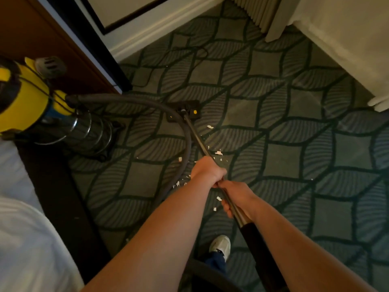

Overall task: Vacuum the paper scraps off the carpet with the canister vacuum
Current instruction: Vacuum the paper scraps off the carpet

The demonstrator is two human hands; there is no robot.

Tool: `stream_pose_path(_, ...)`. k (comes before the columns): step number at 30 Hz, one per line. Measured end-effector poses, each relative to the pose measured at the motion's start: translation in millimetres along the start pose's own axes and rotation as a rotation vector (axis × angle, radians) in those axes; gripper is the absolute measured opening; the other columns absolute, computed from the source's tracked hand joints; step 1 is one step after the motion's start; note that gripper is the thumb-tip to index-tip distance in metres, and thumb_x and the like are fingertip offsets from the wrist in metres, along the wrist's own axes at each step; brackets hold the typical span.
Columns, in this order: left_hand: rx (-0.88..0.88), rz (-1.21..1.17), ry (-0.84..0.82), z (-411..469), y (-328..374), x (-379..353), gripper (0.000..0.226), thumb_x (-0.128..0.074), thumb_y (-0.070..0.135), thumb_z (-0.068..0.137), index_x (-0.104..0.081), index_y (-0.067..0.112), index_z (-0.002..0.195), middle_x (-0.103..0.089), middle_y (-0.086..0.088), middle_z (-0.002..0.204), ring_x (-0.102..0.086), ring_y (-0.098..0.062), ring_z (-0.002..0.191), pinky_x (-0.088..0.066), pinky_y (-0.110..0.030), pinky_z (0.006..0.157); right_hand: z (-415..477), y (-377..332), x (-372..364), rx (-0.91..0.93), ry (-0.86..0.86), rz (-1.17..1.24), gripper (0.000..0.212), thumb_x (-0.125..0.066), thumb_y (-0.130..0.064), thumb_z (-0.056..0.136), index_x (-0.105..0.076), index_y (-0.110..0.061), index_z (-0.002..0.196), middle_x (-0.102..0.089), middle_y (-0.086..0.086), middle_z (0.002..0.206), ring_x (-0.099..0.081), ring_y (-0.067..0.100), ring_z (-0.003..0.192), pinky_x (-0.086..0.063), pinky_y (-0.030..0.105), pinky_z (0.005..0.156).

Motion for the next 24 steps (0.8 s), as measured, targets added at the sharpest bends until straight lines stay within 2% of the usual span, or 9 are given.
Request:
stream_pose_path(5, 0.011, -0.008, 0.022, -13, 3, -25, 0.013, -0.069, 0.024, 0.078, -0.068, 0.012, 0.082, -0.073, -0.004, 0.08, -0.072, -0.019, 0.068, -0.061, -0.031, 0.07, -9, 19, 18, 0.022, -0.013, -0.041, 0.039, -0.044, -0.034, 0.104, -0.063, -0.002, 0.113, -0.051, 0.007, 0.045, -0.047, 0.019, 0.036, -0.042, 0.025, 0.036)
stream_pose_path(13, 0.031, -0.091, -0.067, -46, 5, -56, 0.013, -0.067, 0.017, 0.083, -0.066, 0.005, 0.079, -0.071, -0.01, 0.077, -0.072, -0.021, 0.064, -0.063, -0.037, 0.068, -36, 50, 40, -0.012, -0.001, -0.114, 0.04, -0.043, -0.036, 0.104, -0.058, -0.005, 0.126, -0.052, 0.005, 0.044, -0.047, 0.015, 0.034, -0.043, 0.023, 0.037)
stream_pose_path(19, 0.046, -0.169, -0.117, -67, 7, -65, 0.014, -0.067, 0.012, 0.084, -0.06, 0.005, 0.074, -0.065, -0.008, 0.068, -0.066, -0.017, 0.057, -0.063, -0.036, 0.07, -57, 59, 46, -0.033, 0.061, -0.151, 0.035, -0.046, -0.034, 0.104, -0.057, -0.004, 0.119, -0.05, 0.007, 0.049, -0.044, 0.014, 0.032, -0.039, 0.02, 0.033)
stream_pose_path(24, 0.062, -0.243, -0.154, -80, 12, -68, 0.013, -0.068, 0.011, 0.085, -0.06, 0.004, 0.077, -0.064, -0.007, 0.067, -0.065, -0.014, 0.053, -0.059, -0.026, 0.054, -69, 60, 57, -0.046, 0.065, -0.216, 0.031, -0.046, -0.029, 0.103, -0.057, -0.005, 0.119, -0.049, 0.006, 0.046, -0.044, 0.016, 0.035, -0.039, 0.02, 0.034)
Point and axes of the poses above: each hand's wrist, its own z-axis towards the middle knuckle, its own x-axis out of the back of the hand, y = z × x, the point moved 1 cm from there along z, towards the middle knuckle
